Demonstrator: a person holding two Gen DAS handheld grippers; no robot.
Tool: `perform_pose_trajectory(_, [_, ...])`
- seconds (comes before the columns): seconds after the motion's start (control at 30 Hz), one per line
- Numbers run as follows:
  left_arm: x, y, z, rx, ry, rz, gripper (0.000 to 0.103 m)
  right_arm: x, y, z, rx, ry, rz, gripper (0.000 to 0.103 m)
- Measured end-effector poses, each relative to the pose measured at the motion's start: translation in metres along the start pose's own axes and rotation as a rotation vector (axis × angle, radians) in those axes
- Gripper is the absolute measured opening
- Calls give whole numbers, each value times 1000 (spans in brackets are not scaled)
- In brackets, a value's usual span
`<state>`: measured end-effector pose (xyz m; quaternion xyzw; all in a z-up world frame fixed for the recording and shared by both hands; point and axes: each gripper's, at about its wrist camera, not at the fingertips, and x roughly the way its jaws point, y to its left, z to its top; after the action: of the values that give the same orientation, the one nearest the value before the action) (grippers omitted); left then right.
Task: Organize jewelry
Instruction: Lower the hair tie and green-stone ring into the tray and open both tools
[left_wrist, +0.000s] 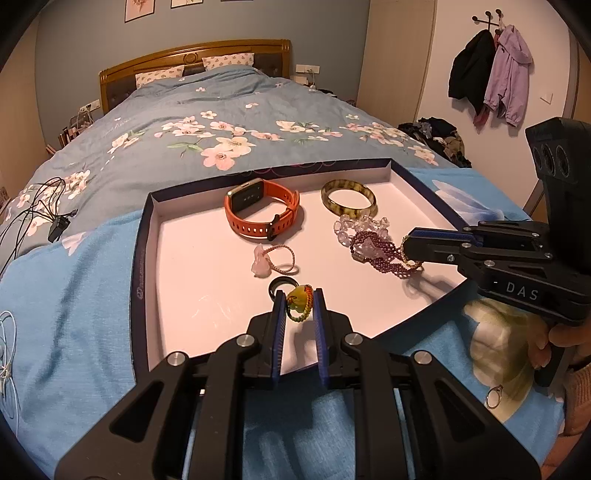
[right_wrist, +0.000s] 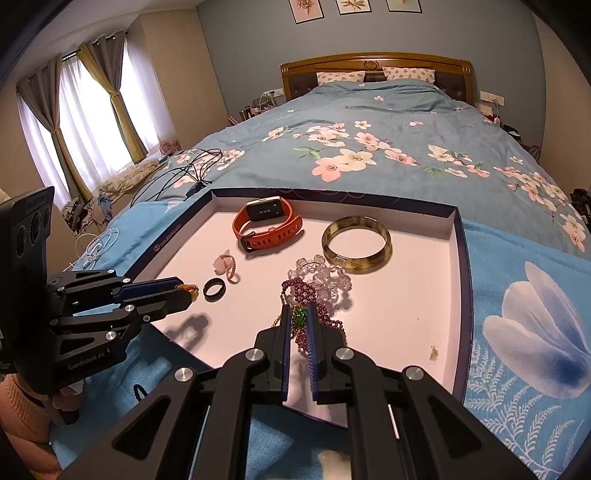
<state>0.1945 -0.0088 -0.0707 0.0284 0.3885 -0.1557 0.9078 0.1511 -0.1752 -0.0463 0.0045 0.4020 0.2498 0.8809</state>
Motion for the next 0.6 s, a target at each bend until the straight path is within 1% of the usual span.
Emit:
perform_pose_trajectory(0.23, [7, -1, 1, 3, 12, 9, 15, 6, 0, -1, 0, 17, -26, 7])
perform_pose_trajectory(0.6, [9, -1, -1, -4, 11, 12, 16, 6, -1, -1, 5, 14, -30, 8])
